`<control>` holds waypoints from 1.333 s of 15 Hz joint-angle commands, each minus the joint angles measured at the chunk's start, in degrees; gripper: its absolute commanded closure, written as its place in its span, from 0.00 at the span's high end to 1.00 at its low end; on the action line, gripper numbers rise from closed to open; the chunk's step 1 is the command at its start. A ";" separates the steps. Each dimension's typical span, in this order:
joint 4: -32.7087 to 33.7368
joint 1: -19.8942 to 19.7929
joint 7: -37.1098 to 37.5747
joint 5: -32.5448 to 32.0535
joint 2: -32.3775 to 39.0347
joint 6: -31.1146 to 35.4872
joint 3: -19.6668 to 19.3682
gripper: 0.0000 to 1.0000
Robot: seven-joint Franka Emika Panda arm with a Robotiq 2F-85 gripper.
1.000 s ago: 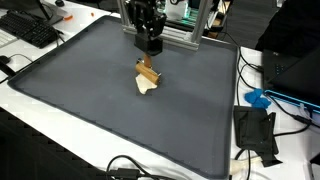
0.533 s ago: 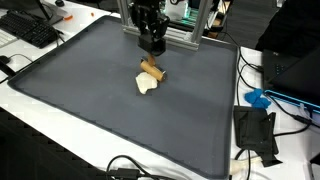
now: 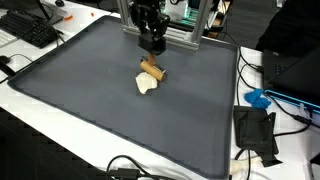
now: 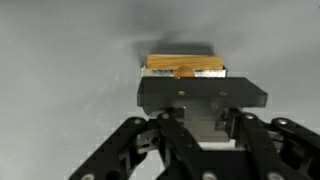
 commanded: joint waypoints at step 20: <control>2.83 1.00 13.07 -2.67 4.08 8.59 -2.47 0.23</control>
